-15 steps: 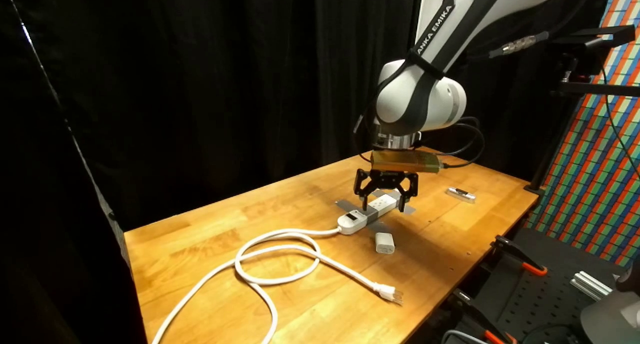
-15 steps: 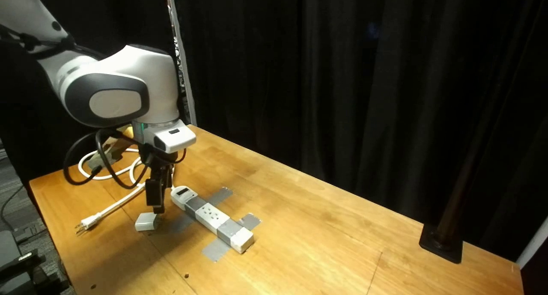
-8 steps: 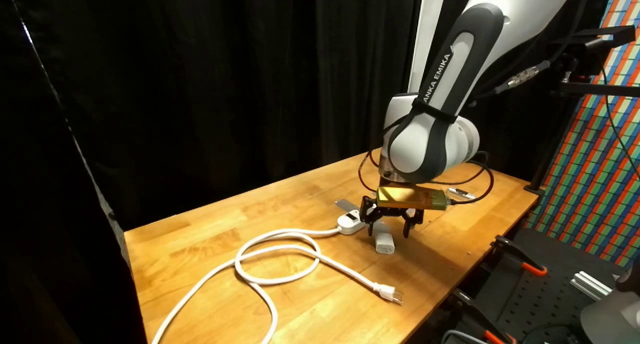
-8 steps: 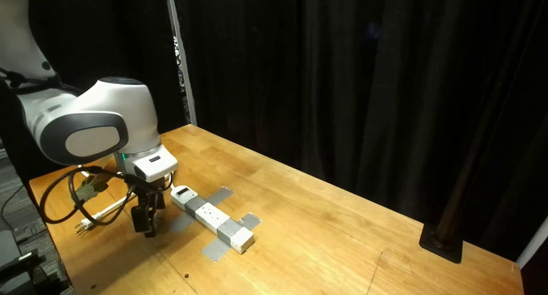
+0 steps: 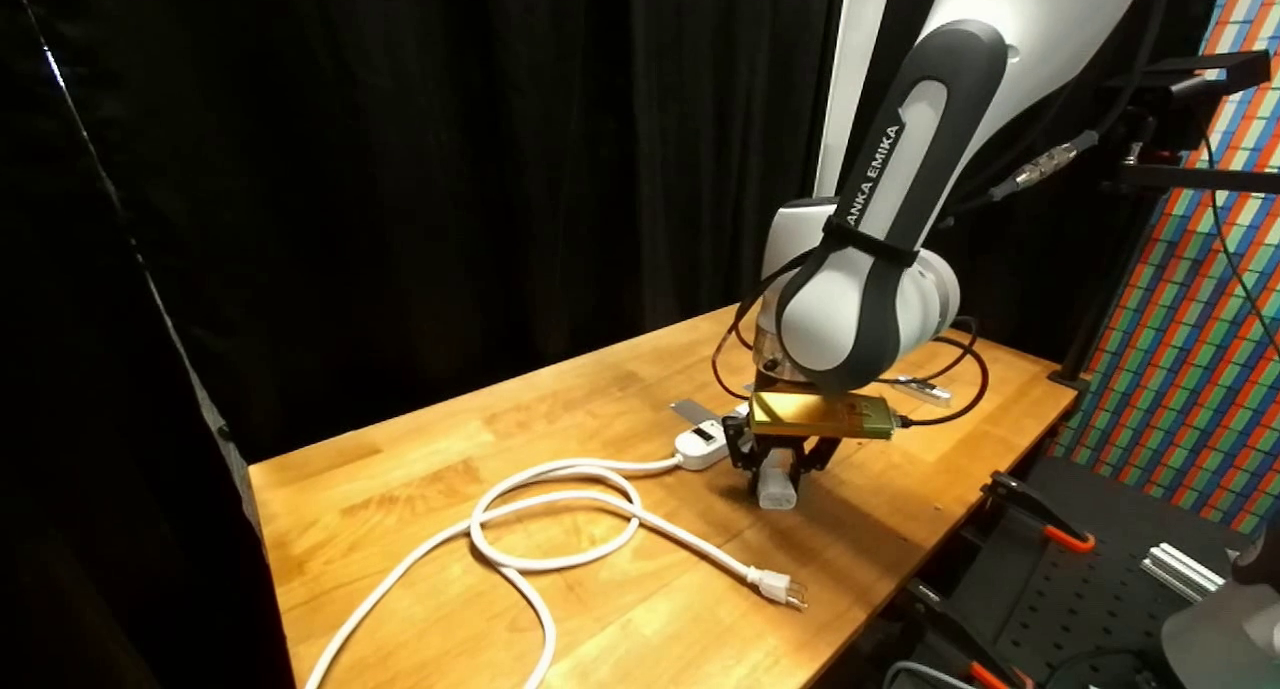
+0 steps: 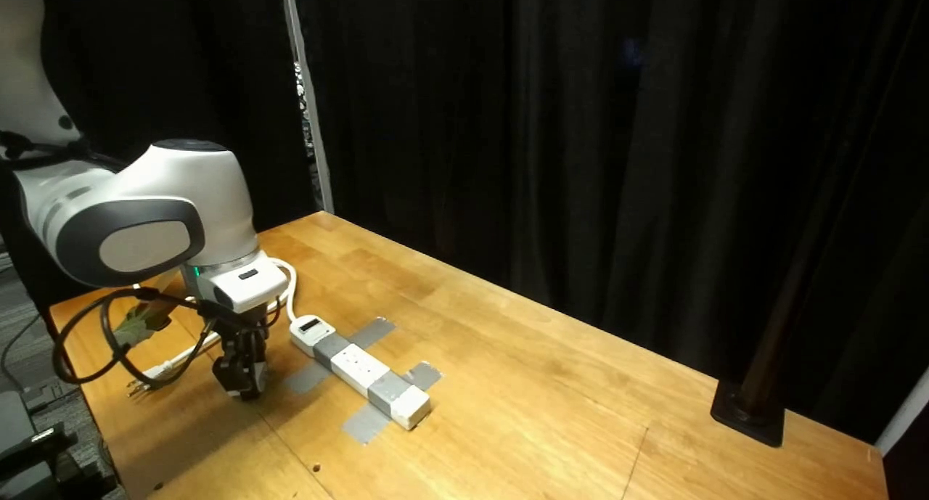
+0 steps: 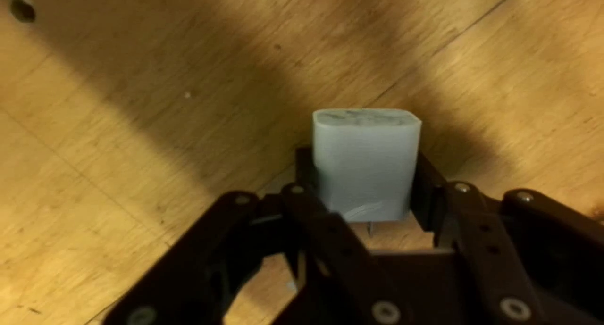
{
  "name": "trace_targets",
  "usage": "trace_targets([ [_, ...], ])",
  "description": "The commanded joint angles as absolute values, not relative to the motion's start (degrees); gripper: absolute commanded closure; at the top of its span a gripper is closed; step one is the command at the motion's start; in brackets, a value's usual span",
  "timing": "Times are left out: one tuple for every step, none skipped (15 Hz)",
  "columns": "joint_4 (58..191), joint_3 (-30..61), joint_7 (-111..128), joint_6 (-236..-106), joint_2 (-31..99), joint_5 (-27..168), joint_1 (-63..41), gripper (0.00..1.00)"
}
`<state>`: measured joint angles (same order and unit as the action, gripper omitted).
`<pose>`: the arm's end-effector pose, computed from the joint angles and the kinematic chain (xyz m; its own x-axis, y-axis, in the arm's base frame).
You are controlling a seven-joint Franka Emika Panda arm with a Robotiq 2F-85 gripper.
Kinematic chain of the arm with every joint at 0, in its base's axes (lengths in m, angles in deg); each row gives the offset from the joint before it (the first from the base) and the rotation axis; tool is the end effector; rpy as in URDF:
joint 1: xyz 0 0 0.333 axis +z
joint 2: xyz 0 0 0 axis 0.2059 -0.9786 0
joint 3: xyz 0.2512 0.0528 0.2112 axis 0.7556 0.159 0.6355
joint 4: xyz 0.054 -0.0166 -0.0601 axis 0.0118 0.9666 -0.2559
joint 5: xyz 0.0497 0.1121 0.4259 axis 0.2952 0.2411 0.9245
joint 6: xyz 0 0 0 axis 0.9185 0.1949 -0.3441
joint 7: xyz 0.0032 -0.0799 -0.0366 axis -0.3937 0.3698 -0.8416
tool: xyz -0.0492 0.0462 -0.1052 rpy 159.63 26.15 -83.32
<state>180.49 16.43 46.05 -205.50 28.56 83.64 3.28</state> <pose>0.4309 0.0782 0.0674 0.7707 -0.6367 -0.0251 -0.6367 -0.7711 0.0081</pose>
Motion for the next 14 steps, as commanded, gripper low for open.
trace_targets([
  [180.7,14.9,47.2,-203.7,30.3,83.1,5.2,0.77],
  [180.6,15.2,46.7,-202.5,30.9,83.3,4.8,0.77],
  [180.3,16.0,45.6,-201.1,31.9,83.8,3.6,0.77],
  [179.9,16.9,44.6,-199.2,32.7,84.2,2.3,0.77],
  [179.5,17.4,43.9,-197.8,34.2,84.4,1.3,0.77],
  [178.7,17.4,43.3,-195.7,35.6,84.0,0.8,0.77],
  [177.6,17.9,42.2,-193.3,37.0,84.0,-0.2,0.77],
  [175.9,19.4,39.5,-189.4,38.7,85.1,-2.0,0.77],
  [174.0,20.8,36.2,-185.4,40.1,86.2,-3.4,0.77],
  [171.6,20.1,36.0,-181.8,40.9,84.7,-3.3,0.77],
  [168.8,19.6,35.6,-178.3,41.1,82.8,-3.5,0.77],
  [166.0,19.1,35.5,-176.8,40.5,80.7,-3.7,0.77],
  [163.8,19.1,34.2,-176.2,39.9,80.0,-4.3,0.77],
  [162.0,19.0,33.6,-177.2,38.9,78.7,-4.6,0.77],
])
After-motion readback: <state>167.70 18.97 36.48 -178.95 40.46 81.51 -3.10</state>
